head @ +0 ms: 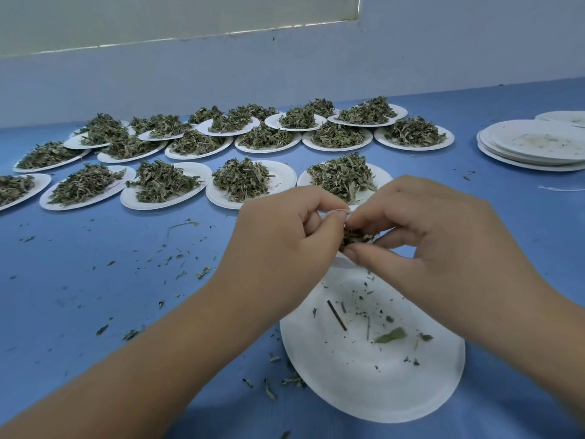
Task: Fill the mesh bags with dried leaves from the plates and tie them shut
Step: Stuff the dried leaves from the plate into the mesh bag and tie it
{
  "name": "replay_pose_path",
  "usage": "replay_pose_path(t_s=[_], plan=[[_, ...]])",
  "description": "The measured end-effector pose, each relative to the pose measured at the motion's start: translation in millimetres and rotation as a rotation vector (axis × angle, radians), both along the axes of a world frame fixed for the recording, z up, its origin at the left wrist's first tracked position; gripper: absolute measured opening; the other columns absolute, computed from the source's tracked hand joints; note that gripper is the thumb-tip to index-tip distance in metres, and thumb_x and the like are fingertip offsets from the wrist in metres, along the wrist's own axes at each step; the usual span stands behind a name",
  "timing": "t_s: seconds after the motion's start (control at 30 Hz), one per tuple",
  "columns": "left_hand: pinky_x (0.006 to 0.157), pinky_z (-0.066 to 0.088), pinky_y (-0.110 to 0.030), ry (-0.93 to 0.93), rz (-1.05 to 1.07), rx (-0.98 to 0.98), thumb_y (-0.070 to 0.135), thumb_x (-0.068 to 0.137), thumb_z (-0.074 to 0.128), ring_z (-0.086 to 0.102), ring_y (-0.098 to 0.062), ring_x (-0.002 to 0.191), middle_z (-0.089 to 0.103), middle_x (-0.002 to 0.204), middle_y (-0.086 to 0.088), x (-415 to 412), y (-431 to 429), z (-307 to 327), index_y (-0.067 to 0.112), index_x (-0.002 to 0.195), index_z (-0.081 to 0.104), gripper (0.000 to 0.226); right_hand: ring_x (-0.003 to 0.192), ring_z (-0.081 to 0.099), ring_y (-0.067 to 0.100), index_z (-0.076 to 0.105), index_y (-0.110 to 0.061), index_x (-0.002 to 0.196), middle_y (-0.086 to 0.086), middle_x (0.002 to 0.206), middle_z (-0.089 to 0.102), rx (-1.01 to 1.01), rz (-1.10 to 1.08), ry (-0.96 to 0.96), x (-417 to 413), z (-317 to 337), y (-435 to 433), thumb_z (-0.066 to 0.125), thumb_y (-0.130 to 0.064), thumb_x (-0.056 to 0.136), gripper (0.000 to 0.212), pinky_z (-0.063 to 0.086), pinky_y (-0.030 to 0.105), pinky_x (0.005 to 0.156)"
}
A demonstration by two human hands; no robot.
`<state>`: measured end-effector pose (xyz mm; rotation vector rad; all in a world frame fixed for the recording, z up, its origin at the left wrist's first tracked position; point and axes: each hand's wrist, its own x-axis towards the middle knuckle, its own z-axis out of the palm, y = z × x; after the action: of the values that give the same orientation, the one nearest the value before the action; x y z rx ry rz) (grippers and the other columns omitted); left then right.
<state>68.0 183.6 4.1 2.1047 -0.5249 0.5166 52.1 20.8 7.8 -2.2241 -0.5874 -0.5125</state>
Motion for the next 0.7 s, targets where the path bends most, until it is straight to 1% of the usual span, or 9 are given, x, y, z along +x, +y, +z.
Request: replay_pose_path(t_s=[0.07, 0.17, 0.23, 0.27, 0.33, 0.4, 0.53, 0.63, 0.7], plan=[[0.048, 0.030, -0.008, 0.025, -0.003, -0.026, 0.012, 0.087, 0.066, 0.037, -0.005, 0.042, 0.045, 0.046, -0.007, 0.9, 0.2, 0.7, 0.018, 0.079, 0.073, 0.012, 0.080, 0.063, 0.005, 0.071, -0.025, 0.084, -0.012, 0.086, 0.061, 0.003, -0.003, -0.031, 1.7, -1.2, -0.5, 0.077, -0.014, 0.074, 0.017, 0.049, 0.008, 0.070], [0.046, 0.029, -0.006, 0.054, -0.008, -0.059, 0.012, 0.086, 0.066, 0.037, -0.004, 0.040, 0.047, 0.044, -0.004, 0.2, -2.0, 0.1, 0.021, 0.078, 0.073, 0.014, 0.073, 0.063, 0.013, 0.073, -0.020, 0.081, -0.004, 0.079, 0.064, -0.075, 0.002, -0.095, 2.9, -5.1, 3.0, 0.075, -0.010, 0.079, 0.010, 0.055, 0.032, 0.068], [0.046, 0.029, -0.006, 0.059, -0.005, -0.077, 0.012, 0.086, 0.066, 0.038, -0.003, 0.040, 0.046, 0.044, -0.003, -0.4, -2.5, 0.4, 0.022, 0.078, 0.073, 0.014, 0.073, 0.063, 0.017, 0.075, -0.018, 0.083, -0.001, 0.076, 0.066, -0.115, 0.034, -0.125, 2.9, -4.7, 2.0, 0.068, -0.014, 0.082, 0.009, 0.054, 0.039, 0.066], [0.045, 0.029, -0.005, 0.059, -0.001, -0.088, 0.012, 0.086, 0.067, 0.038, -0.003, 0.039, 0.044, 0.043, -0.001, -0.3, -1.7, 1.0, 0.022, 0.079, 0.073, 0.014, 0.073, 0.064, 0.015, 0.076, -0.019, 0.085, -0.002, 0.076, 0.068, -0.128, 0.047, -0.143, 3.1, -2.8, 0.5, 0.065, -0.015, 0.083, 0.012, 0.053, 0.036, 0.066], [0.045, 0.028, -0.005, 0.052, 0.015, -0.106, 0.013, 0.087, 0.067, 0.037, -0.003, 0.038, 0.042, 0.041, 0.005, 1.4, 1.2, 2.7, 0.019, 0.082, 0.074, 0.011, 0.076, 0.064, 0.007, 0.076, -0.022, 0.089, -0.009, 0.079, 0.070, -0.109, 0.063, -0.180, 2.7, 2.1, -3.1, 0.064, -0.014, 0.084, 0.016, 0.051, 0.022, 0.068], [0.044, 0.027, -0.006, 0.051, 0.032, -0.131, 0.015, 0.088, 0.066, 0.035, -0.004, 0.038, 0.040, 0.041, 0.008, 3.8, 4.4, 4.3, 0.017, 0.083, 0.074, 0.010, 0.079, 0.064, 0.000, 0.076, -0.025, 0.092, -0.018, 0.082, 0.070, -0.017, 0.071, -0.180, 1.2, 5.8, -6.2, 0.066, -0.013, 0.083, 0.018, 0.048, 0.010, 0.070], [0.044, 0.028, -0.005, 0.070, 0.025, -0.195, 0.015, 0.089, 0.065, 0.033, -0.005, 0.036, 0.039, 0.040, 0.006, 6.8, 8.7, 5.5, 0.021, 0.082, 0.073, 0.012, 0.071, 0.061, 0.004, 0.069, -0.037, 0.080, -0.019, 0.080, 0.065, 0.141, 0.001, -0.073, 3.1, 9.2, -9.5, 0.073, -0.016, 0.081, 0.021, 0.045, 0.010, 0.063], [0.043, 0.031, -0.009, 0.074, 0.014, -0.212, 0.016, 0.090, 0.065, 0.034, -0.005, 0.038, 0.040, 0.042, -0.004, 6.7, 9.2, 4.7, 0.024, 0.080, 0.072, 0.014, 0.064, 0.059, 0.000, 0.064, -0.039, 0.082, -0.026, 0.085, 0.062, 0.125, -0.061, 0.100, 8.5, 10.1, -11.0, 0.065, -0.038, 0.075, 0.007, 0.043, 0.009, 0.059], [0.043, 0.033, -0.012, 0.080, 0.011, -0.221, 0.016, 0.089, 0.066, 0.037, -0.008, 0.040, 0.046, 0.047, -0.012, 6.3, 9.0, 3.9, 0.025, 0.079, 0.072, 0.015, 0.068, 0.060, 0.001, 0.061, -0.039, 0.085, -0.026, 0.088, 0.063, 0.090, -0.087, 0.187, 10.5, 8.5, -11.5, 0.064, -0.046, 0.071, 0.016, 0.043, 0.012, 0.058]])
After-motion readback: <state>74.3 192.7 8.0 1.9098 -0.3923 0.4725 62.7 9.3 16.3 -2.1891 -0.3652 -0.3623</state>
